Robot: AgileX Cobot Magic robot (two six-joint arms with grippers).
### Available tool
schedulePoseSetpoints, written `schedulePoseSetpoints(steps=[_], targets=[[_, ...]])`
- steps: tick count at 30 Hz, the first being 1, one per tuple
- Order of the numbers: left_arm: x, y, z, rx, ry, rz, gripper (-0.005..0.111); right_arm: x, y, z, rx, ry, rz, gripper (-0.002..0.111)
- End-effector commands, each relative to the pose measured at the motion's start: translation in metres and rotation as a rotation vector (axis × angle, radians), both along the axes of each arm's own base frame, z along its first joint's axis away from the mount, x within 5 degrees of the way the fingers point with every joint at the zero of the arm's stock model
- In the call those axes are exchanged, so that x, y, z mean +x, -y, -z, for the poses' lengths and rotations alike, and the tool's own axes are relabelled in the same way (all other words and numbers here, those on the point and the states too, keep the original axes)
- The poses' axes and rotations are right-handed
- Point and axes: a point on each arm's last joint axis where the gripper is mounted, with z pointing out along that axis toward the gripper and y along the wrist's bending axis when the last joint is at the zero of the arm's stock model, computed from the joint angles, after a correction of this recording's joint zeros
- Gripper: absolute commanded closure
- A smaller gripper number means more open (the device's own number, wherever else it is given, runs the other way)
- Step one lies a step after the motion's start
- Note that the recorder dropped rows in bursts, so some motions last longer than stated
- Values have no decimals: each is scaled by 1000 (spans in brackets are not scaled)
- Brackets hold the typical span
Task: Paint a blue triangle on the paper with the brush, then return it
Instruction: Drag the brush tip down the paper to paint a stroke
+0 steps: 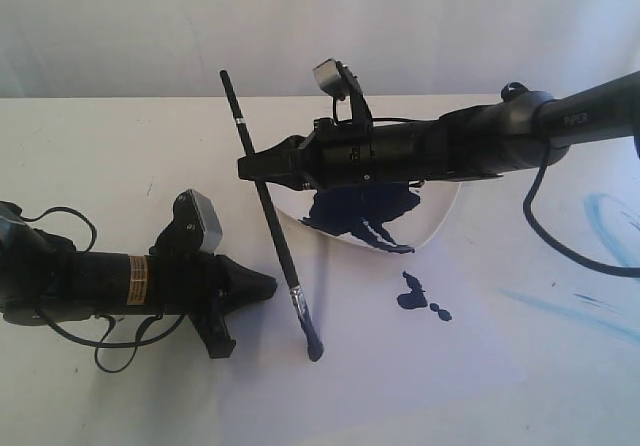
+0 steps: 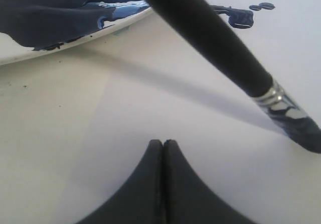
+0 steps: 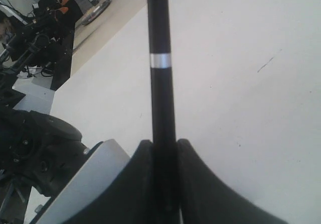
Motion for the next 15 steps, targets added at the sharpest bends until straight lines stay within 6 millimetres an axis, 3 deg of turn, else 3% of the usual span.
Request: schedulePoseSetpoints(steps=[1,15], targets=[[-2,-1,1,22,-4,8,107,2,1,3,-18,23,23,108],[-2,-1,1,18,-3,10,107,6,2,3,-43,52,51,108]])
